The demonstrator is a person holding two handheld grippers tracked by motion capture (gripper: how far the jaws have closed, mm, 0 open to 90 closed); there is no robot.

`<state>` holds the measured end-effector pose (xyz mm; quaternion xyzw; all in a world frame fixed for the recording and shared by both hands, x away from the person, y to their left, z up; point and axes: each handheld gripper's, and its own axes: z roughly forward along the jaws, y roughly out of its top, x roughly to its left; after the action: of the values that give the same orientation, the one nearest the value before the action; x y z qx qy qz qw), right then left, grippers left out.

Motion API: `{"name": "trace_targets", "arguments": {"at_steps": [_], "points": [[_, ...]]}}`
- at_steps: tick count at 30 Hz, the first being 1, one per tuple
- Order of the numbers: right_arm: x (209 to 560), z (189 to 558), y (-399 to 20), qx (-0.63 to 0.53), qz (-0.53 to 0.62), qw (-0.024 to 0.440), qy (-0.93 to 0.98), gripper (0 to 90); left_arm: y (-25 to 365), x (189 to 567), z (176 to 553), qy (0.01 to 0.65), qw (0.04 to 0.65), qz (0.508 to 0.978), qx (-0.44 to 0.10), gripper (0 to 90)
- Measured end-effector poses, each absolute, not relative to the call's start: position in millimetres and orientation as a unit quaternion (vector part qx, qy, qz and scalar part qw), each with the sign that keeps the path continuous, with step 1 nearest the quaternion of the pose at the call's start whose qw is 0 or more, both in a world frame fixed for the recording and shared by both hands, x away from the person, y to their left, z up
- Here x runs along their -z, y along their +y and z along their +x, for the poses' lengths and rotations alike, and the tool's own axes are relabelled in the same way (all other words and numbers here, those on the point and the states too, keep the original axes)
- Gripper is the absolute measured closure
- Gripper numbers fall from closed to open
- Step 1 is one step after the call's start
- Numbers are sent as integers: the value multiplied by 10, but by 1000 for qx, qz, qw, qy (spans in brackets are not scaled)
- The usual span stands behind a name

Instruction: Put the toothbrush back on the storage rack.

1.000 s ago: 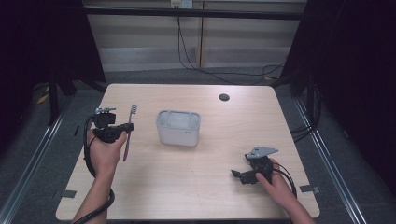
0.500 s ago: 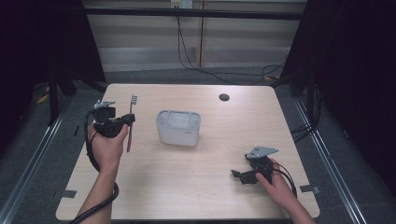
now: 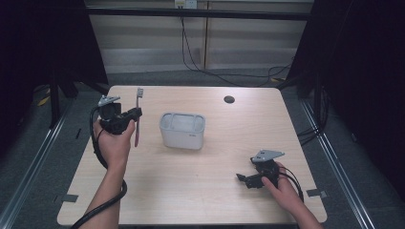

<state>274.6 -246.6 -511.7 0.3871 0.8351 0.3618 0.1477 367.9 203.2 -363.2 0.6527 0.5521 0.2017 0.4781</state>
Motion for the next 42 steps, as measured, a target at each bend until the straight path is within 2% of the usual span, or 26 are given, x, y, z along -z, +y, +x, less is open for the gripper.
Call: {"name": "trace_targets", "arguments": {"at_steps": [20,42], "points": [[5117,2746,-2465,-362,388,148,835,119,1855,3527,3797,541,515,629,-215,806],[5118,2746,-2466,-362,387,148,835,119,1644,3466,3925,520,533,630,-220,806]]}}
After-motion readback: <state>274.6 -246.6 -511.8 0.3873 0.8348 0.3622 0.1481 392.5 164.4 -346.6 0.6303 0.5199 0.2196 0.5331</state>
